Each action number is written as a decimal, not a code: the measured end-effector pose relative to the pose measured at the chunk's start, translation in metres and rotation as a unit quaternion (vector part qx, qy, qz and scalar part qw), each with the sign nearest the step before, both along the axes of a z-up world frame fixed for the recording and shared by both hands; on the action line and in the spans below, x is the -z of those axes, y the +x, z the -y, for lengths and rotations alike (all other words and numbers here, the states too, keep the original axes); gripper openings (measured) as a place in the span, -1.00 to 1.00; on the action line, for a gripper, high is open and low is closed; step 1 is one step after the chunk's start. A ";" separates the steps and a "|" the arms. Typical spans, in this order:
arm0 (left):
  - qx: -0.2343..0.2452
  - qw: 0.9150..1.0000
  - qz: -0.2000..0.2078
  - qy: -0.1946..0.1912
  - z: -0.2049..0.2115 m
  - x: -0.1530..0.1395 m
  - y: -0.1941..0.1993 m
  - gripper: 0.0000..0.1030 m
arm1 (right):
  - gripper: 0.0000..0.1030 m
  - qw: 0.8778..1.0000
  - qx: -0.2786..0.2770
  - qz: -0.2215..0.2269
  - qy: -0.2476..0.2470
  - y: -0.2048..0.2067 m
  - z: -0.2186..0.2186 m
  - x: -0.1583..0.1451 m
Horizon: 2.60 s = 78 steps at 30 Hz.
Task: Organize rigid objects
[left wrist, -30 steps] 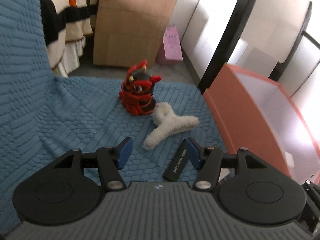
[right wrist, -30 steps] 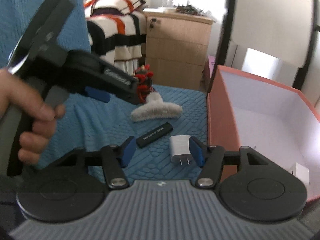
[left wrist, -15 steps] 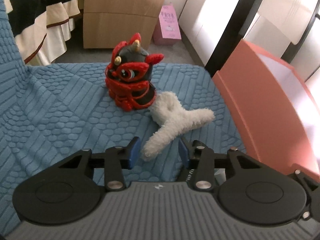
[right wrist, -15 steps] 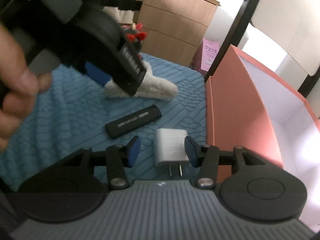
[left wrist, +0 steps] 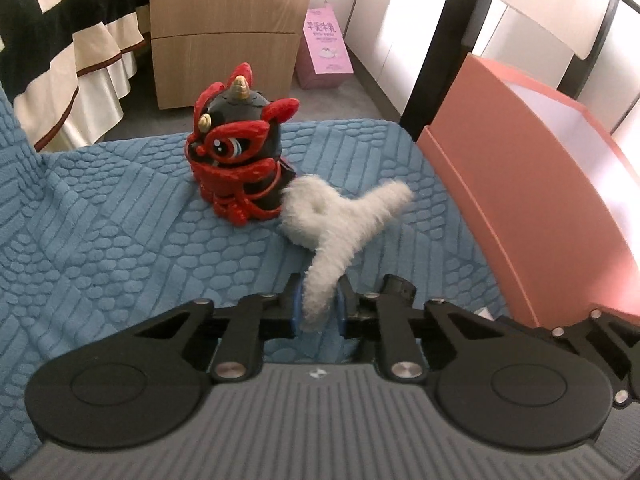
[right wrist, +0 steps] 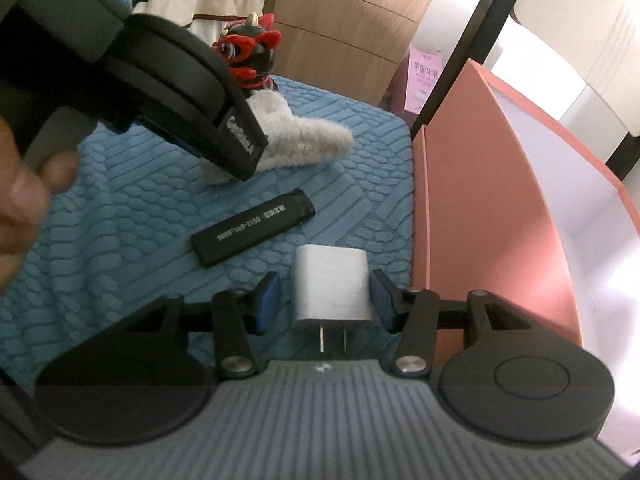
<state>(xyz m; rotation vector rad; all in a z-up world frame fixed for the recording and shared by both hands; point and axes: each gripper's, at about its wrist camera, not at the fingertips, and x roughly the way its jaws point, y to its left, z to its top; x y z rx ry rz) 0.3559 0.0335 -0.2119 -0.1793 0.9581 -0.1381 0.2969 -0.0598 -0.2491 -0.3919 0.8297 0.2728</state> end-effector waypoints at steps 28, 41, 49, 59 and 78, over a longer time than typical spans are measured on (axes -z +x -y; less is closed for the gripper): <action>-0.130 0.990 -0.052 -0.034 -0.024 -0.028 -0.128 -0.73 | -0.11 0.995 0.004 -0.052 0.083 -0.042 0.010 -0.012; -0.145 0.985 -0.078 -0.056 -0.020 -0.032 -0.150 -0.62 | -0.11 0.993 -0.009 -0.065 0.100 -0.059 0.024 -0.009; -0.146 0.985 -0.078 -0.044 -0.023 -0.031 -0.144 0.14 | -0.07 0.989 0.002 -0.078 0.124 -0.055 0.029 -0.006; -0.153 0.984 -0.085 -0.035 -0.028 -0.024 -0.139 0.19 | -0.12 0.985 0.010 -0.075 0.152 -0.052 0.033 -0.006; -0.105 0.992 -0.061 0.025 -0.020 -0.021 -0.120 0.29 | -0.12 0.985 0.027 -0.076 0.150 -0.044 0.035 -0.008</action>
